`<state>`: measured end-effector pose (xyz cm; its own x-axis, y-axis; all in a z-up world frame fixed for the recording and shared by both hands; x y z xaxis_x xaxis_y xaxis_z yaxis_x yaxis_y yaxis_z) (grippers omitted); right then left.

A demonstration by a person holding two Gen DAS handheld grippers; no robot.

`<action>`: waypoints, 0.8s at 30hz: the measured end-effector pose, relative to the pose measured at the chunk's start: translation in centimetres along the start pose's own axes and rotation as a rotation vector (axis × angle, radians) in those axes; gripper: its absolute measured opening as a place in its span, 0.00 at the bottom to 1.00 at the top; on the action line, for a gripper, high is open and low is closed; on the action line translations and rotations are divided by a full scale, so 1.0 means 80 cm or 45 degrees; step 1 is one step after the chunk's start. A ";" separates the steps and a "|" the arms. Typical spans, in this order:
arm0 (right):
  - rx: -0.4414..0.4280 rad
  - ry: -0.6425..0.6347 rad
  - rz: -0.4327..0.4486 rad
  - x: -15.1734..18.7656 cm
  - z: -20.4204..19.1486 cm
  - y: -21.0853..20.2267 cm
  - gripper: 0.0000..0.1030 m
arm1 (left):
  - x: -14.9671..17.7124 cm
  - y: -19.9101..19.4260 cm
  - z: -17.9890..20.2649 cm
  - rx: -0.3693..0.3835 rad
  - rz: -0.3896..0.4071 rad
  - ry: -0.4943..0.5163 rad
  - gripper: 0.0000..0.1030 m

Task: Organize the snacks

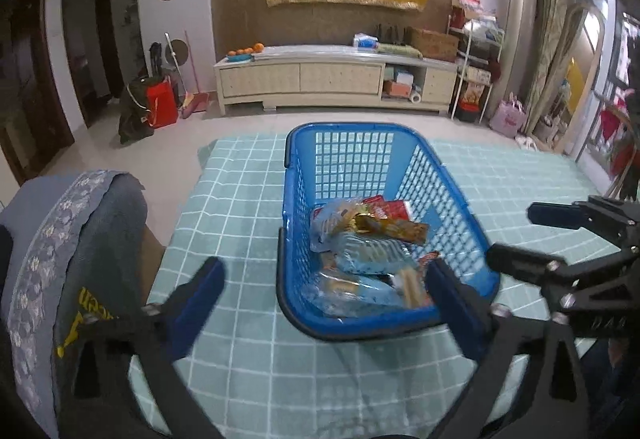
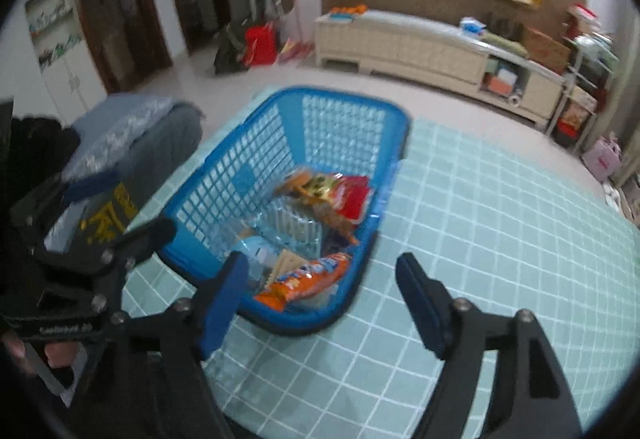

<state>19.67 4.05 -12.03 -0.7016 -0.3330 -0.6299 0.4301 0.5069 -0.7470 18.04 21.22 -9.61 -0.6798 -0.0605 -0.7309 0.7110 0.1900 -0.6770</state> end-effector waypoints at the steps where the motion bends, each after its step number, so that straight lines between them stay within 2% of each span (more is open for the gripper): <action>1: 0.022 0.013 0.032 0.002 0.003 -0.015 0.83 | 0.000 -0.010 0.001 0.007 0.015 -0.019 1.00; 7: 0.113 -0.004 0.180 0.011 0.005 -0.095 1.00 | -0.009 -0.070 0.014 0.004 0.132 -0.029 1.00; 14: 0.209 0.046 0.275 0.031 0.013 -0.171 1.00 | -0.015 -0.141 0.045 0.030 0.243 0.018 1.00; 19: 0.194 0.076 0.319 0.043 0.003 -0.203 1.00 | -0.013 -0.171 0.069 0.075 0.268 0.059 1.00; 24: 0.228 0.057 0.360 0.051 -0.008 -0.228 1.00 | -0.006 -0.189 0.084 0.068 0.288 0.081 1.00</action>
<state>8.60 -6.04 -0.83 -0.5630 -0.1623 -0.8104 0.7011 0.4254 -0.5722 8.85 11.83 0.40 -0.5108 0.0402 -0.8587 0.8539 0.1397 -0.5014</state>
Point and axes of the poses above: each gripper's, at about its wrist camera, not at the fingertips, and y roughly the way its jaws point, z to its right, x to its underside, the point moved 7 cm from there along y, roughly the way its jaws point, and after that the axes turned 11 degrees about -x, right-handed, at the moved point
